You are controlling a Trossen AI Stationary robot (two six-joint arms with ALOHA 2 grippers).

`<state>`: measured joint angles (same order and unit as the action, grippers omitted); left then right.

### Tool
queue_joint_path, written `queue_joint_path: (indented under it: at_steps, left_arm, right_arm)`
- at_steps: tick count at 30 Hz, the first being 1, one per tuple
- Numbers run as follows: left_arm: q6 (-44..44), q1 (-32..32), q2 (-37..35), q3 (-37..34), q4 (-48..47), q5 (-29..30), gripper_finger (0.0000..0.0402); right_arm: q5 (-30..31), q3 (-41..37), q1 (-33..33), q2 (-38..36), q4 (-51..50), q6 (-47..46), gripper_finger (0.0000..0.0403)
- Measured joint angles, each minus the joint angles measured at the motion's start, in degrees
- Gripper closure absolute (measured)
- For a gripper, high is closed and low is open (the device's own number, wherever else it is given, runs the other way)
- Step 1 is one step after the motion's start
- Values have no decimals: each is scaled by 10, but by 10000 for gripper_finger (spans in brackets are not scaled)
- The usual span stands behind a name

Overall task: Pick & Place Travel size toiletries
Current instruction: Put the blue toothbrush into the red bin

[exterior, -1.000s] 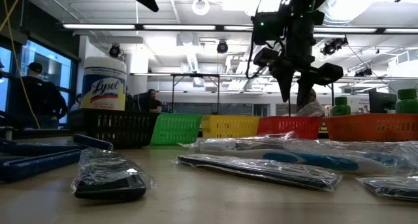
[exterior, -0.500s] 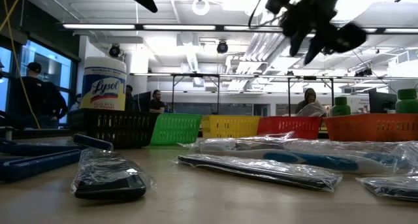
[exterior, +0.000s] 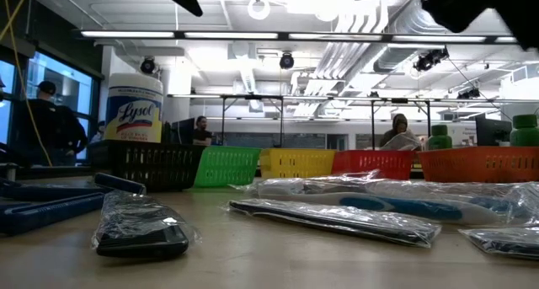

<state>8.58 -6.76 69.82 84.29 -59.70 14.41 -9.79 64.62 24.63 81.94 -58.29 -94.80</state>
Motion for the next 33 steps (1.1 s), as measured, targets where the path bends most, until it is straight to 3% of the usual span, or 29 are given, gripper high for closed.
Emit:
queue_joint_path:
  at_steps: [11,33]
  left_arm:
    - [2,0,0,0,0,0,142]
    - [6,0,0,0,-5,0,142]
  right_arm:
    - [-13,0,52,104,60,0,205]
    - [-53,0,81,224,122,-33,213]
